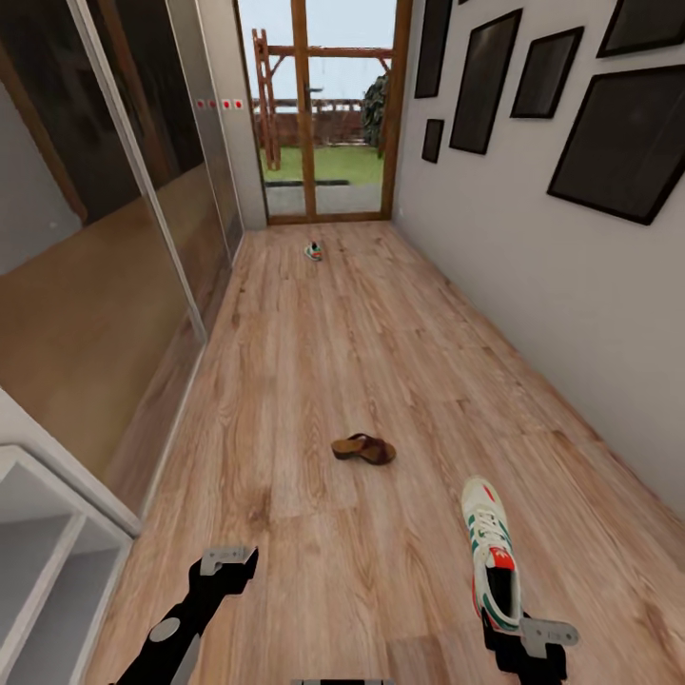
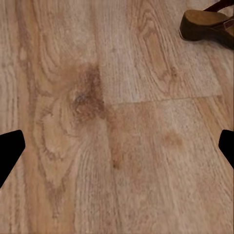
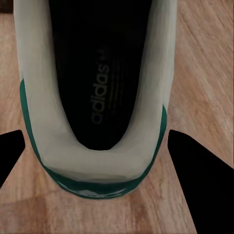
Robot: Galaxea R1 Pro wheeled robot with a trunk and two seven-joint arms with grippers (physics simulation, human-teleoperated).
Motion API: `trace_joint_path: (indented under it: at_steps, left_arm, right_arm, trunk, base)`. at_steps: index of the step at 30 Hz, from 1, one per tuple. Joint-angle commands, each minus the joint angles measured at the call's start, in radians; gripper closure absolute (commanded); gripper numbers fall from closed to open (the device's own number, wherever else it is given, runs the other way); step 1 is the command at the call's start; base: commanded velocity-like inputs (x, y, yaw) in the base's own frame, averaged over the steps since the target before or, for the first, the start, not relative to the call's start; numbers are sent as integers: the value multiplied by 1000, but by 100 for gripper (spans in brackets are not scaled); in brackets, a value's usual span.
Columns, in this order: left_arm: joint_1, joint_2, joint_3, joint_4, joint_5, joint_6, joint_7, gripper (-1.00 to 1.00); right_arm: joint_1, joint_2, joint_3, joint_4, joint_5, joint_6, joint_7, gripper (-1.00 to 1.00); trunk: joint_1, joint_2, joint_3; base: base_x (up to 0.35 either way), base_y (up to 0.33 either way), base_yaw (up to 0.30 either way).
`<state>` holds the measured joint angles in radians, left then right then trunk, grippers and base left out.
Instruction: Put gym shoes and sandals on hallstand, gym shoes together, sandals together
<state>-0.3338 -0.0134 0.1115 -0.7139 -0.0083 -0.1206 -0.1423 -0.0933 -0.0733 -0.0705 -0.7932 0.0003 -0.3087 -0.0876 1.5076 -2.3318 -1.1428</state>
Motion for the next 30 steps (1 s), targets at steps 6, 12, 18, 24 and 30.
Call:
trace_joint_path:
  at_steps: [6, 12, 18, 24, 30]
  left_arm:
    - [-1, -3, 7, 1, -1, -2, -10, -100]
    - [-1, -2, 7, 1, -1, -2, -10, -100]
    - [-1, -2, 7, 1, -1, -2, -10, -100]
    - [-1, -2, 7, 1, -1, -2, -10, -100]
    - [-1, -2, 7, 1, -1, -2, -10, -100]
  right_arm:
    - [-1, 2, 1, -2, 0, -3, -3, 100]
    - [0, 1, 0, -2, 0, -3, -3, 100]
    - [-1, 1, 0, 0, 0, -3, -3, 100]
    - [0, 1, 0, 0, 0, -3, -3, 100]
    - [0, 1, 0, 0, 0, -3, -4, 100]
  trunk:
    - [0, 0, -1]
    - [0, 0, 0]
    - [0, 0, 1]
    - [0, 0, 3]
    - [0, 0, 5]
  base:
    - [335, 31, 0]
    - [338, 25, -87]
    - [329, 135, -232]
    - [313, 190, -258]
    - [291, 223, -260]
